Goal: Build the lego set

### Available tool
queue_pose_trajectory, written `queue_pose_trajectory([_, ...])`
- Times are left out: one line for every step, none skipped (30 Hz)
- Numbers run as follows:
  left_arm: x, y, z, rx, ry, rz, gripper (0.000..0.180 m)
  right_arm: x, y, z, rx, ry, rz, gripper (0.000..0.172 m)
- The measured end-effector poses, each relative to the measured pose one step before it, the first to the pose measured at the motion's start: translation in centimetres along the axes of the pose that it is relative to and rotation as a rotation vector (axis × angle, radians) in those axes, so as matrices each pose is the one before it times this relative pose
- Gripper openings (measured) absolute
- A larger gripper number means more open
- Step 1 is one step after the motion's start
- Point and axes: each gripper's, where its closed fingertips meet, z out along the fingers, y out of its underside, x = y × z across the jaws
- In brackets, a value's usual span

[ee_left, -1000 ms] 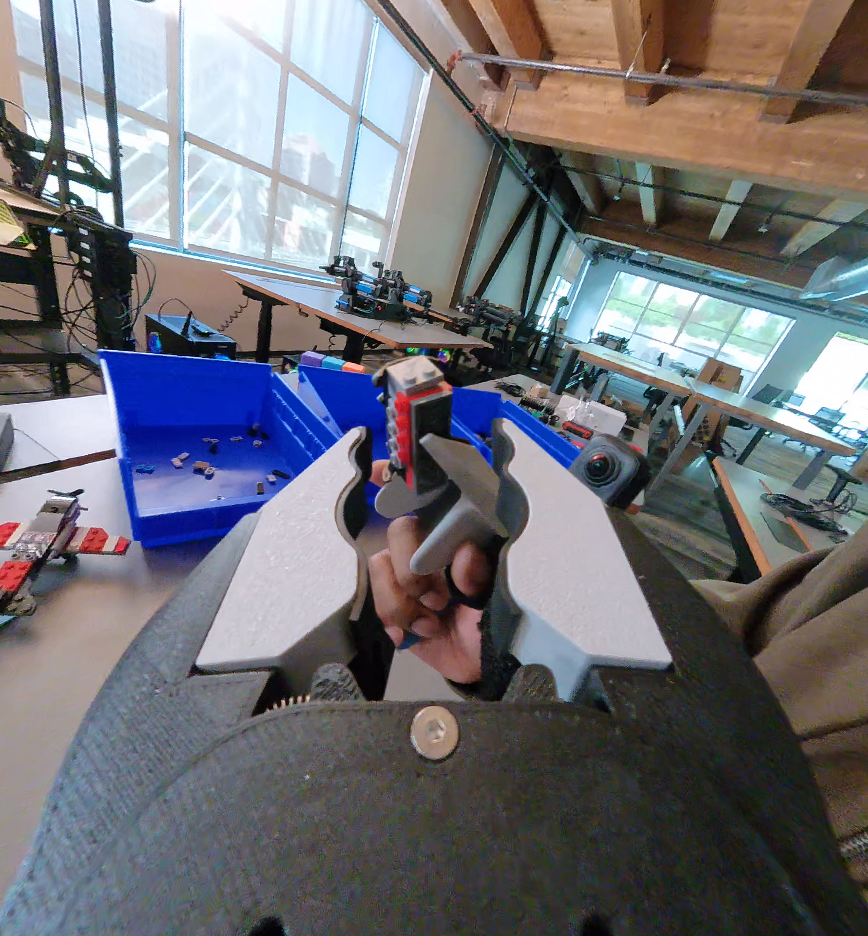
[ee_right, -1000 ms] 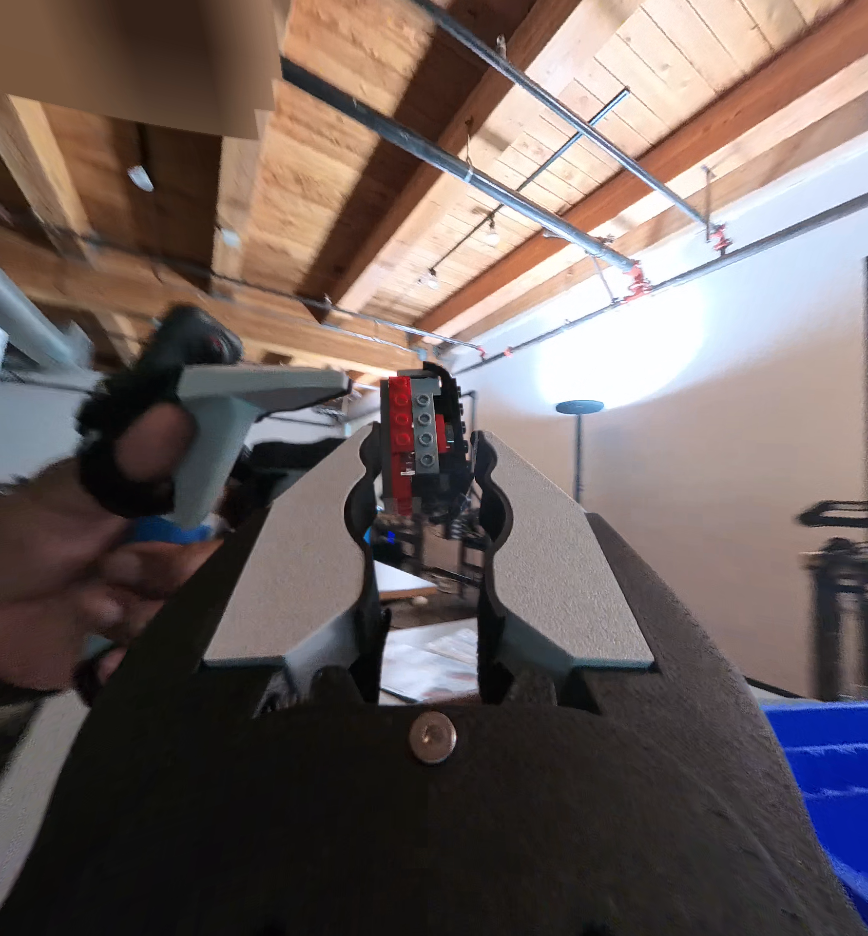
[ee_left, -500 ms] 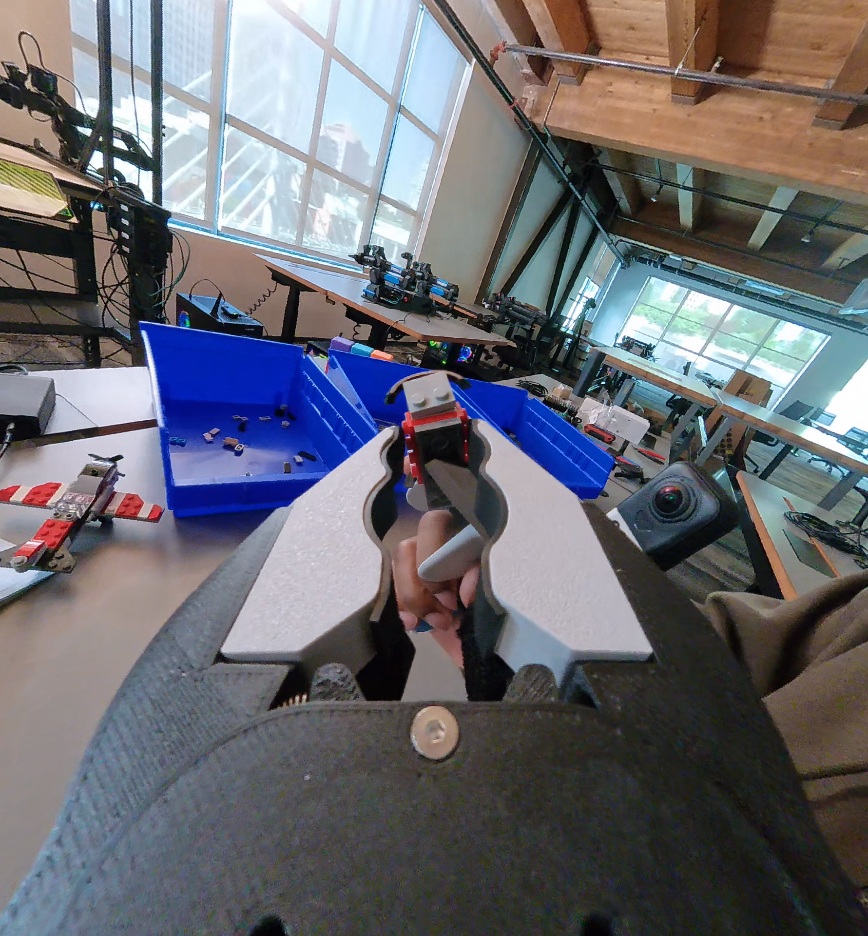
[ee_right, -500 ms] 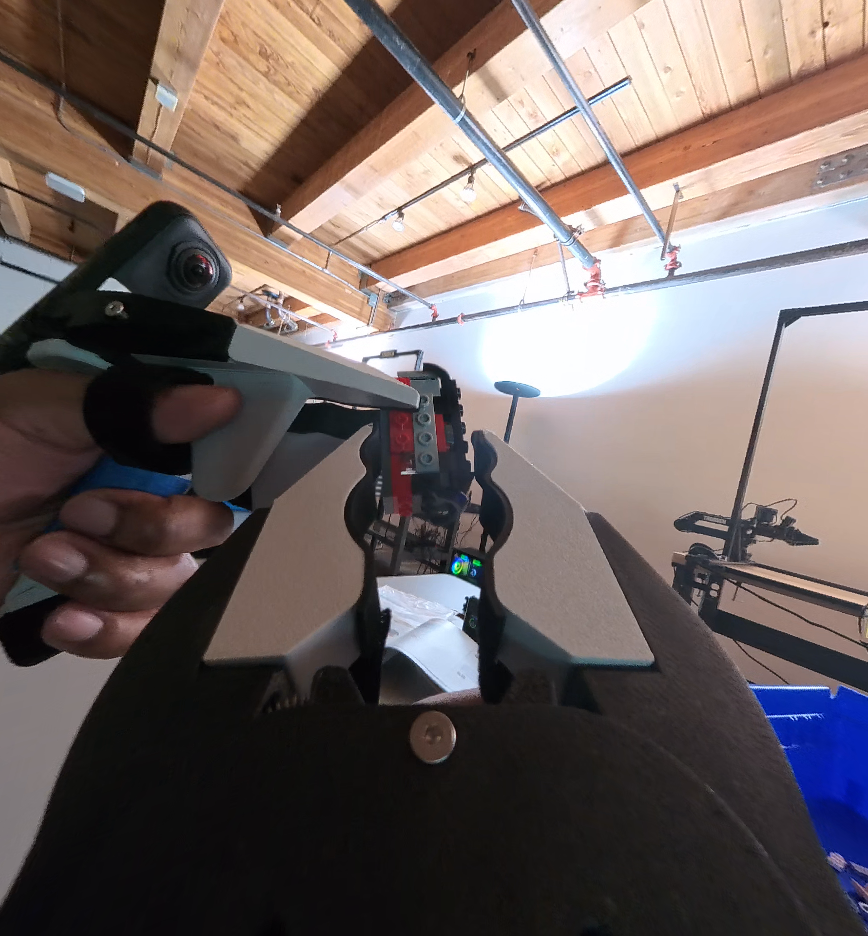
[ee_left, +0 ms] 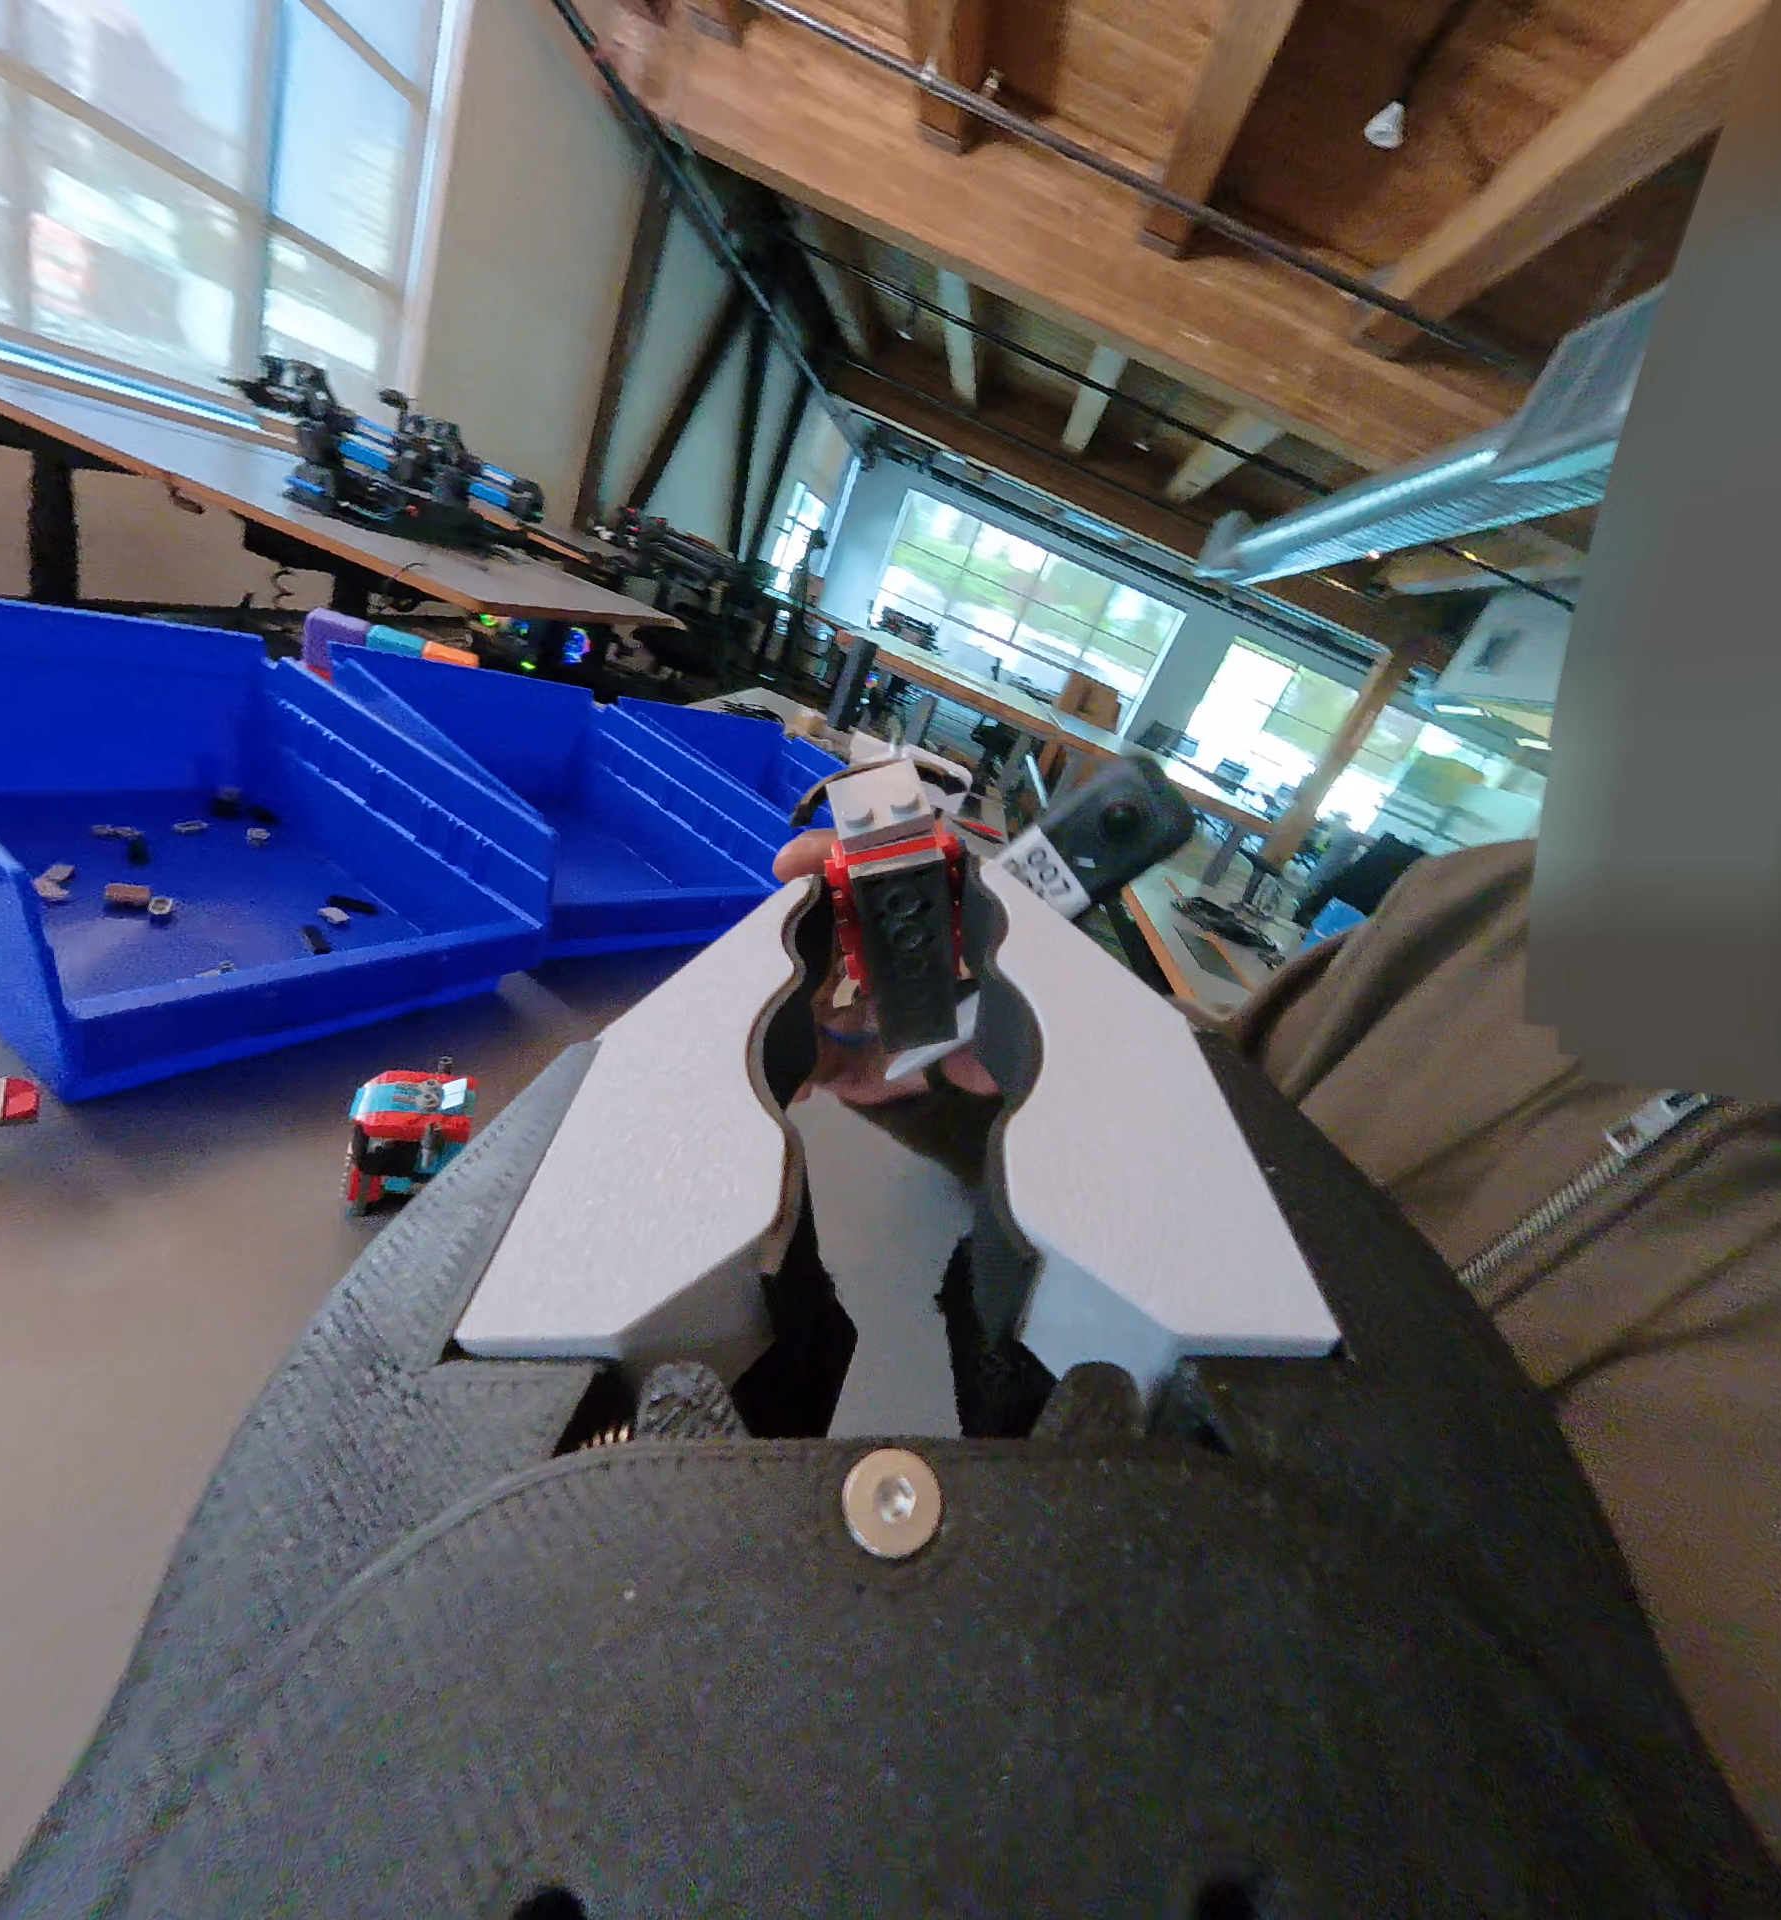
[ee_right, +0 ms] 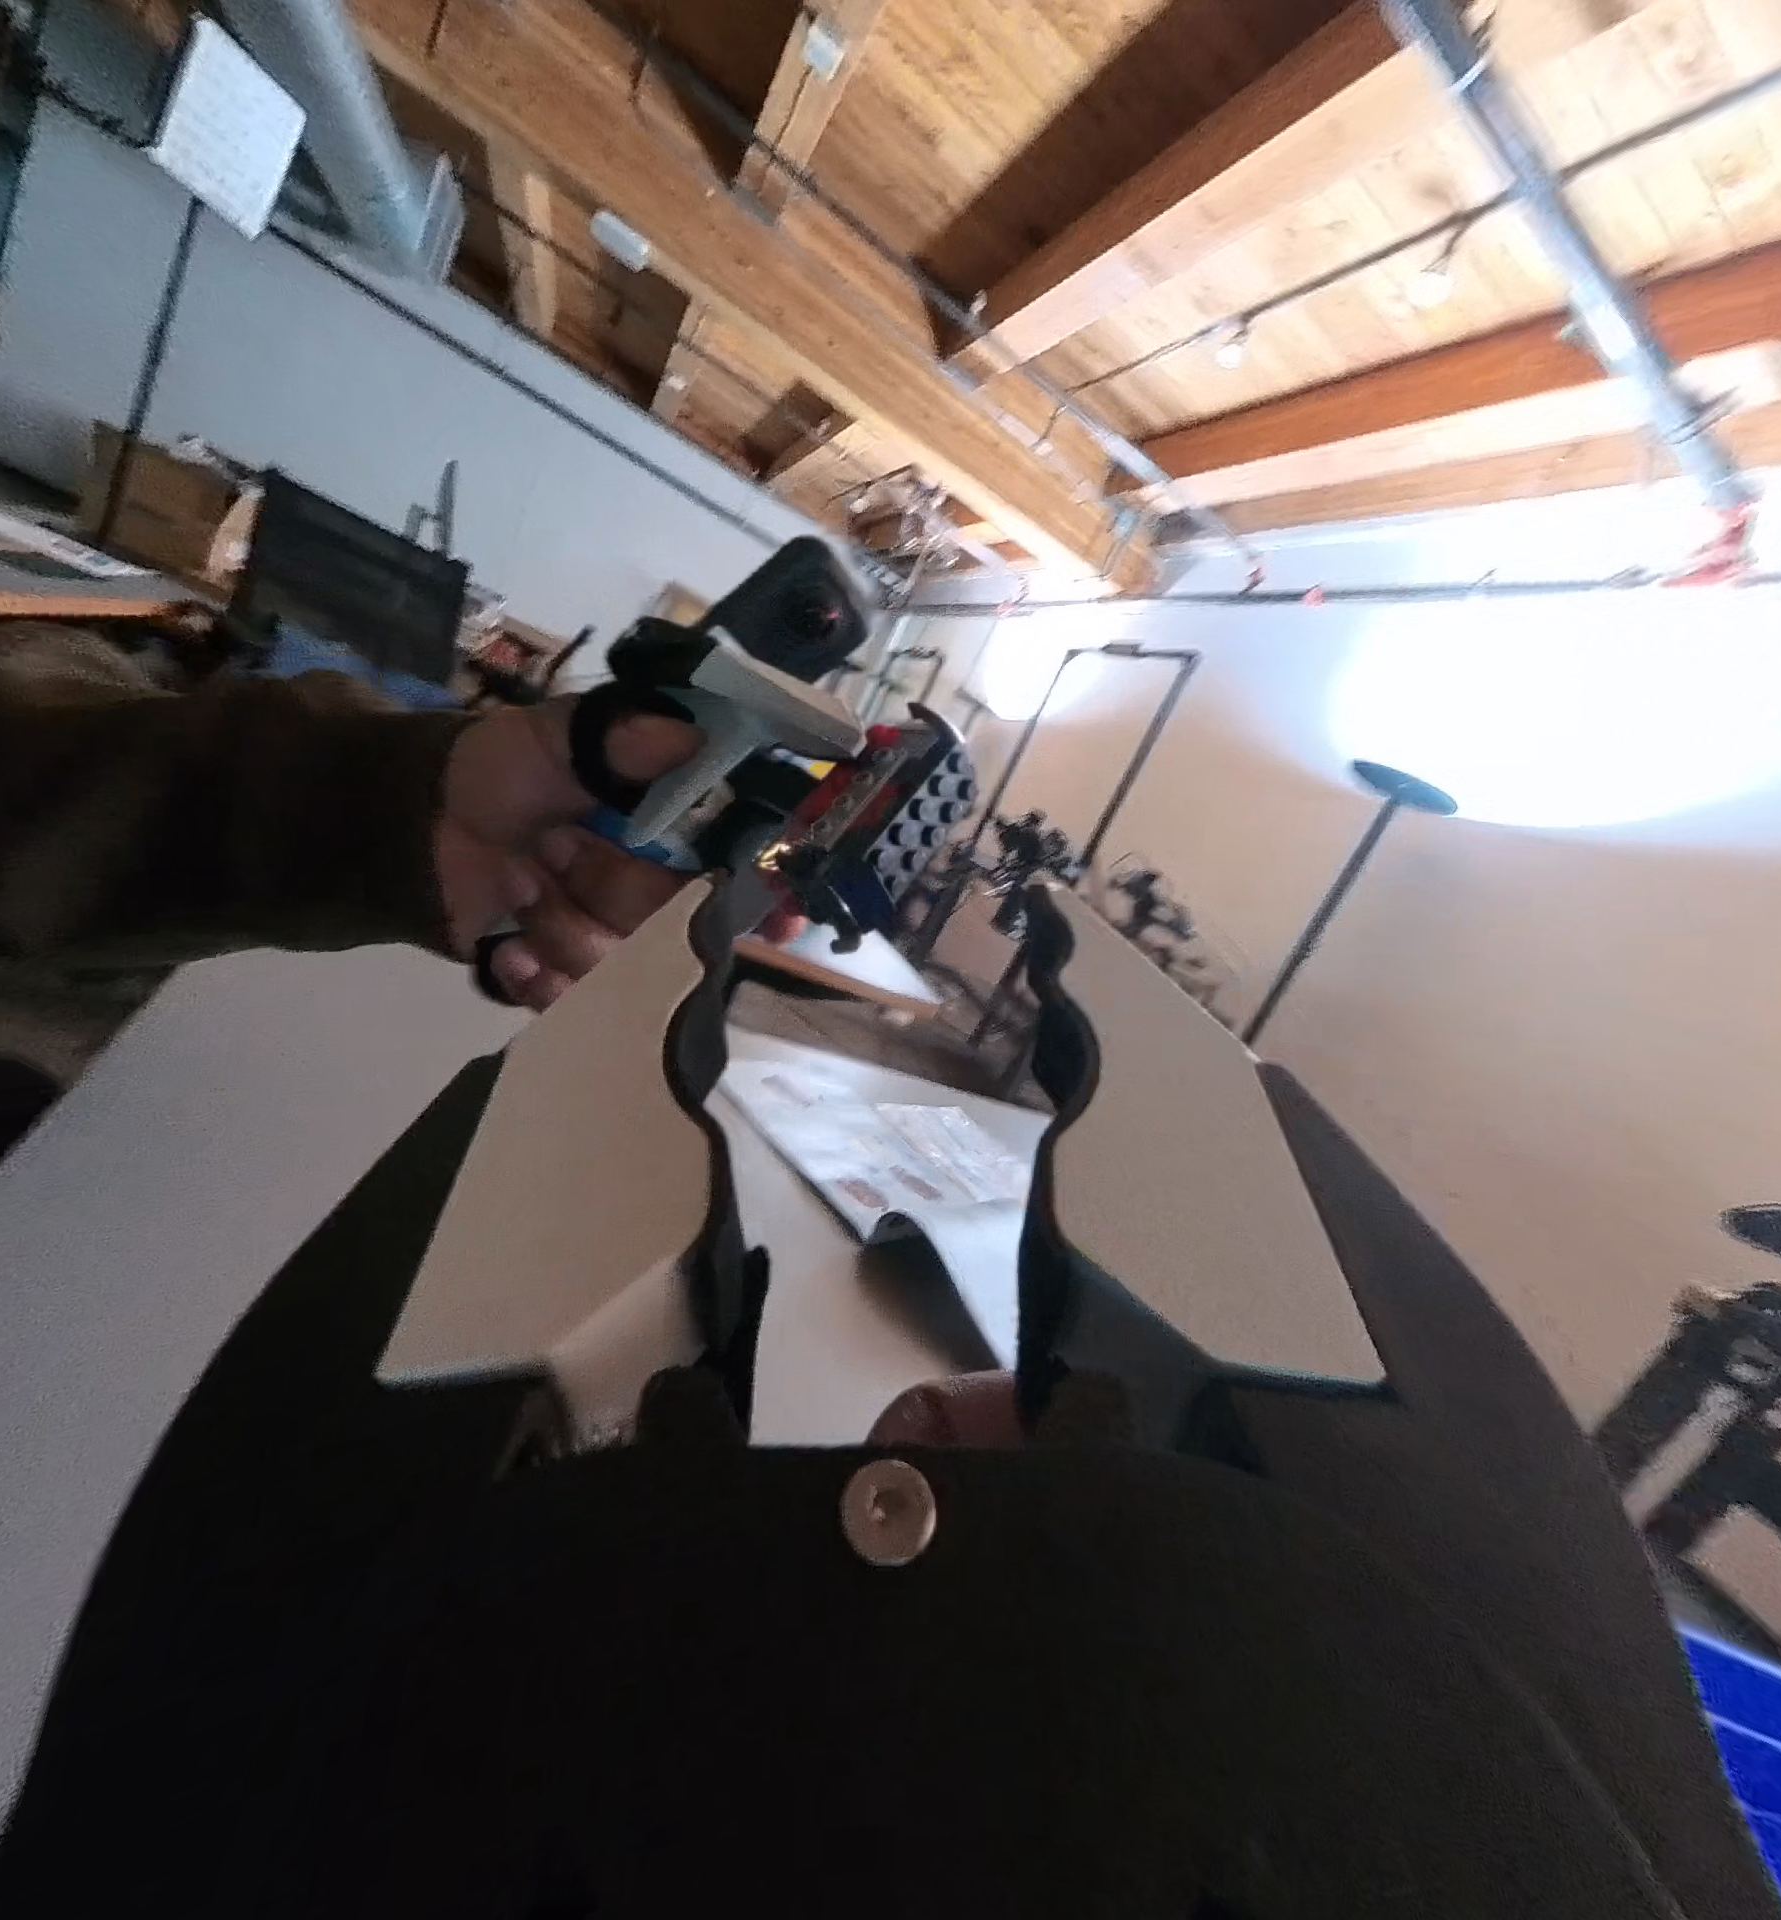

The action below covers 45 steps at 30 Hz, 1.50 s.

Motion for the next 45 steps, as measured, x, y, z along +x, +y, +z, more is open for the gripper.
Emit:
queue_pose_trajectory([0.051,0.182,-0.318,-0.0140,0.0270,0.0299,0.025,-0.163,0.194,0.148,-0.0271,-0.0384,0.0502,0.056])
queue_pose_trajectory([0.065,0.188,-0.288,-0.0124,0.0194,0.0475,0.025,-0.008,0.294,0.185,-0.0304,-0.0267,0.0689,0.056])
queue_pose_trajectory([0.181,0.183,-0.256,-0.0090,0.0187,0.0568,0.026,-0.004,0.323,0.243,-0.0315,-0.0236,0.0788,0.056])
queue_pose_trajectory([0.155,0.275,-0.191,-0.0151,0.0151,0.0477,0.025,-0.082,0.395,0.246,-0.0310,-0.0260,0.0821,0.057])
queue_pose_trajectory([0.142,0.240,-0.138,-0.0135,0.0120,0.0391,0.026,-0.172,0.443,0.238,-0.0274,-0.0310,0.0796,0.057])
queue_pose_trajectory([0.116,0.222,-0.088,-0.0110,0.0099,0.0324,0.026,-0.231,0.355,0.196,-0.0175,-0.0311,0.0729,0.057])
queue_pose_trajectory([0.070,0.211,-0.047,-0.0092,0.0069,0.0288,0.026,-0.140,0.258,0.176,-0.0092,-0.0233,0.0641,0.057])
queue_pose_trajectory([0.033,0.247,-0.012,-0.0101,0.0062,0.0236,0.026,-0.220,0.200,0.141,-0.0033,-0.0263,0.0509,0.057])
queue_pose_trajectory([0.015,0.307,0.032,-0.0137,0.0060,0.0176,0.026,-0.205,0.210,0.158,-0.0042,-0.0230,0.0404,0.055])
queue_pose_trajectory([0.018,0.353,0.051,-0.0143,0.0062,0.0151,0.026,-0.088,0.197,0.139,-0.0049,-0.0152,0.0242,0.054])
queue_pose_trajectory([-0.051,0.403,0.086,-0.0166,0.0021,0.0121,0.026,-0.021,0.271,0.099,-0.0092,-0.0122,0.0082,0.053])
queue_pose_trajectory([-0.097,0.435,0.110,-0.0176,0.0002,0.0088,0.026,0.027,0.395,0.077,-0.0179,-0.0054,-0.0009,0.049])
queue_pose_trajectory([-0.085,0.453,0.140,-0.0184,0.0016,0.0068,0.026,0.060,0.455,0.063,-0.0210,0.0015,-0.0076,0.048])
queue_pose_trajectory([-0.057,0.446,0.147,-0.0168,0.0027,0.0060,0.026,0.094,0.410,0.037,-0.0153,0.0043,-0.0084,0.047])
queue_pose_trajectory([-0.019,0.414,0.161,-0.0134,0.0052,0.0053,0.026,0.077,0.392,0.045,-0.0123,0.0023,-0.0033,0.045])
queue_pose_trajectory([0.050,0.364,0.169,-0.0107,0.0100,0.0046,0.026,0.079,0.368,0.005,-0.0104,-0.0003,0.0019,0.043])
queue_pose_trajectory([0.044,0.333,0.169,-0.0078,0.0090,0.0039,0.026,0.072,0.367,0.015,-0.0106,-0.0021,0.0037,0.041])
queue_pose_trajectory([0.000,0.297,0.179,-0.0060,0.0070,0.0029,0.026,0.082,0.356,0.025,-0.0106,-0.0015,0.0028,0.040])
queue_pose_trajectory([-0.010,0.271,0.193,-0.0057,0.0073,-0.0001,0.026,0.069,0.304,0.013,-0.0074,-0.0006,0.0014,0.039])
queue_pose_trajectory([-0.036,0.242,0.198,-0.0044,0.0064,-0.0016,0.026,0.027,0.275,0.010,-0.0060,-0.0028,0.0027,0.038])
queue_pose_trajectory([-0.041,0.199,0.190,-0.0021,0.0055,-0.0004,0.026,0.048,0.283,0.017,-0.0075,-0.0017,0.0053,0.038])
queue_pose_trajectory([-0.033,0.173,0.186,-0.0016,0.0065,-0.0009,0.026,0.115,0.284,0.009,-0.0069,0.0028,0.0045,0.036])
queue_pose_trajectory([-0.004,0.142,0.180,-0.0001,0.0074,-0.0017,0.026,0.135,0.265,-0.007,-0.0062,0.0028,0.0020,0.032])
queue_pose_trajectory([-0.045,0.104,0.175,0.0005,0.0052,-0.0018,0.026,0.047,0.205,-0.024,-0.0030,-0.0026,0.0006,0.028])
queue_pose_trajectory([-0.093,0.147,0.151,-0.0025,0.0017,0.0001,0.026,-0.019,0.106,-0.034,0.0020,-0.0063,0.0031,0.025])
queue_pose_trajectory([-0.016,0.062,0.114,0.0001,0.0054,0.0005,0.026,0.042,0.076,-0.046,0.0033,-0.0021,0.0062,0.025])
queue_pose_trajectory([-0.077,0.036,0.071,-0.0007,0.0011,-0.0010,0.026,0.088,0.011,-0.062,0.0079,0.0002,0.0072,0.025])
queue_pose_trajectory([-0.148,-0.013,0.046,-0.0007,-0.0048,-0.0020,0.026,0.133,-0.053,-0.089,0.0128,0.0013,0.0109,0.025])
queue_pose_trajectory([-0.175,-0.007,0.043,-0.0048,-0.0097,-0.0002,0.026,0.118,-0.065,-0.111,0.0148,-0.0017,0.0181,0.025])
queue_pose_trajectory([-0.223,0.034,0.037,-0.0111,-0.0172,0.0087,0.026,0.151,-0.043,-0.114,0.0130,-0.0030,0.0240,0.024])
queue_pose_trajectory([-0.297,-0.047,-0.010,-0.0100,-0.0303,0.0207,0.029,0.220,-0.032,-0.134,0.0113,-0.0015,0.0269,0.024])
queue_pose_trajectory([-0.337,-0.039,-0.090,-0.0145,-0.0375,0.0301,0.037,0.242,-0.149,-0.179,0.0178,-0.0012,0.0316,0.024])
queue_pose_trajectory([-0.301,0.038,-0.130,-0.0201,-0.0368,0.0343,0.047,0.238,-0.277,-0.211,0.0219,-0.0025,0.0398,0.024])
queue_pose_trajectory([-0.299,-0.011,-0.167,-0.0170,-0.0407,0.0386,0.055,0.213,-0.319,-0.216,0.0214,-0.0035,0.0406,0.024])
queue_pose_trajectory([-0.321,-0.031,-0.152,-0.0160,-0.0486,0.0519,0.062,0.215,-0.291,-0.187,0.0185,-0.0011,0.0347,0.024])
queue_pose_trajectory([-0.093,-0.012,-0.135,-0.0187,-0.0397,0.0702,0.067,0.214,-0.199,-0.159,0.0112,0.0013,0.0296,0.024])
queue_pose_trajectory([0.040,-0.030,-0.099,-0.0188,-0.0361,0.0832,0.070,0.187,-0.094,-0.100,0.0035,0.0016,0.0263,0.024])
queue_pose_trajectory([-0.050,-0.076,-0.071,-0.0207,-0.0398,0.0831,0.077,0.142,0.030,-0.041,-0.0032,0.0010,0.0218,0.024])
queue_pose_trajectory([0.093,-0.122,-0.028,-0.0183,-0.0253,0.0759,0.080,0.167,0.132,0.008,-0.0092,0.0045,0.0167,0.024])
queue_pose_trajectory([0.128,-0.259,0.000,-0.0089,-0.0178,0.0693,0.084,0.159,0.191,0.046,-0.0114,0.0058,0.0126,0.024])
queue_pose_trajectory([0.250,-0.358,0.001,-0.0011,-0.0055,0.0652,0.084,0.000,0.209,0.081,-0.0111,-0.0028,0.0107,0.024])
queue_pose_trajectory([0.289,-0.290,0.052,-0.0032,0.0040,0.0604,0.083,-0.110,0.194,0.104,-0.0097,-0.0101,0.0129,0.024])
queue_pose_trajectory([0.182,-0.142,0.120,-0.0104,0.0016,0.0568,0.083,-0.159,0.135,0.109,-0.0058,-0.0114,0.0122,0.024])
queue_pose_trajectory([0.233,0.045,0.158,-0.0197,0.0088,0.0554,0.082,-0.177,0.079,0.083,-0.0027,-0.0110,0.0088,0.024])
queue_pose_trajectory([0.214,0.187,0.178,-0.0241,0.0105,0.0530,0.082,-0.146,0.048,0.076,-0.0026,-0.0088,0.0077,0.024])
